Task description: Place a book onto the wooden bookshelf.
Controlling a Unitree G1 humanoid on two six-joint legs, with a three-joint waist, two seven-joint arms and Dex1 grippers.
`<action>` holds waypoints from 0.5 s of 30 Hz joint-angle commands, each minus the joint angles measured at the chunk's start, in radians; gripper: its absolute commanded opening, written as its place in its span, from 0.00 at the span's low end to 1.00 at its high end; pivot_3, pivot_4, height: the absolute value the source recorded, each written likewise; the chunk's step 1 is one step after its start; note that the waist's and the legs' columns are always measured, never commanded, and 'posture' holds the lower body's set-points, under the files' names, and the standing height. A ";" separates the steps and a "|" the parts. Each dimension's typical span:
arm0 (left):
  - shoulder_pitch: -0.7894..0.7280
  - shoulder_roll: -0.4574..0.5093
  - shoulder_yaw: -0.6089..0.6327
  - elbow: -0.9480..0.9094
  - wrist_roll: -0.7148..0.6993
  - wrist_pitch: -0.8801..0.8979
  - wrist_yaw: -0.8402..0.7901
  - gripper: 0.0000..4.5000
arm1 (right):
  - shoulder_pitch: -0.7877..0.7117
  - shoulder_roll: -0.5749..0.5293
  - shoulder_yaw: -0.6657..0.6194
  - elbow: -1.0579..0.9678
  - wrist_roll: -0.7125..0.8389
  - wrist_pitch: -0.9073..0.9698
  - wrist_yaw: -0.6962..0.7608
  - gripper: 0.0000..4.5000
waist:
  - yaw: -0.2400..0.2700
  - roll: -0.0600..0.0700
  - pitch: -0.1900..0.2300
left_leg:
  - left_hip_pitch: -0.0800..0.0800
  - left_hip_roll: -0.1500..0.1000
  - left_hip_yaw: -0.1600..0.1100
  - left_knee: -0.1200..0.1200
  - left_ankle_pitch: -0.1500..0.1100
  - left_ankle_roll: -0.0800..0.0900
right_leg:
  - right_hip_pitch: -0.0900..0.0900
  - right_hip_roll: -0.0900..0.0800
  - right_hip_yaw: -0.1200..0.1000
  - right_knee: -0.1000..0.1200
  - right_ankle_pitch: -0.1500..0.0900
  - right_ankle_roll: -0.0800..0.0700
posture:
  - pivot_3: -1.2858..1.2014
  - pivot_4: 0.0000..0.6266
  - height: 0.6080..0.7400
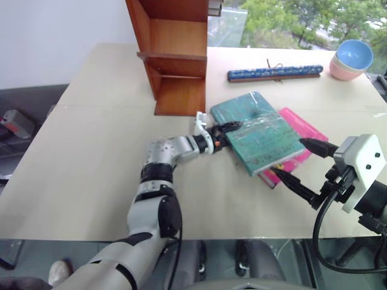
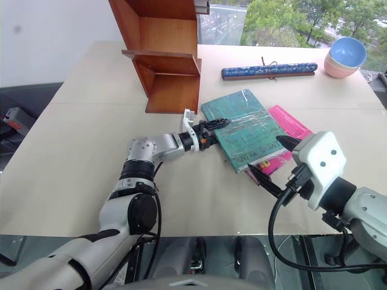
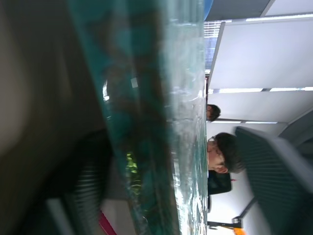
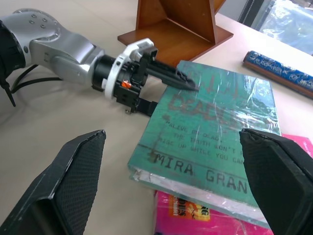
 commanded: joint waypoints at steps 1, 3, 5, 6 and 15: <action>-0.017 -0.005 0.029 0.024 -0.021 0.027 -0.003 0.48 | 0.000 -0.021 -0.008 -0.015 0.009 -0.044 -0.033 1.00 | 0.001 0.000 0.000 | 0.000 0.000 0.000 0.000 0.000 0.000 | 0.000 0.000 0.000 0.000 0.000 0.000 | 0.52 0.24 0.98; -0.017 -0.001 0.037 0.019 -0.025 0.042 -0.007 0.31 | 0.010 -0.024 -0.006 -0.015 0.011 -0.054 -0.042 1.00 | 0.001 0.000 0.000 | 0.000 0.000 0.000 0.000 0.000 0.000 | 0.000 0.000 0.000 0.000 0.000 0.000 | 0.52 0.24 0.98; -0.016 0.003 0.049 0.003 -0.040 0.069 -0.012 0.13 | 0.019 -0.028 -0.004 -0.015 0.009 -0.063 -0.048 1.00 | 0.002 0.000 0.000 | 0.000 0.000 0.000 0.000 0.000 0.000 | 0.000 0.000 0.000 0.000 0.000 0.000 | 0.52 0.24 0.98; -0.022 0.012 0.071 -0.014 -0.074 0.110 -0.014 0.11 | 0.027 -0.028 -0.009 -0.015 0.010 -0.070 -0.051 1.00 | 0.002 0.000 0.000 | 0.000 0.000 0.000 0.000 0.000 0.000 | 0.000 0.000 0.000 0.000 0.000 0.000 | 0.52 0.24 0.98; -0.149 0.157 0.061 -0.356 -0.251 0.336 -0.098 0.02 | 0.134 0.017 -0.178 -0.015 0.109 -0.173 -0.052 1.00 | 0.004 -0.002 0.002 | -0.001 0.000 0.000 0.000 0.000 0.000 | -0.001 0.000 0.000 0.000 0.000 0.000 | 0.52 0.24 0.98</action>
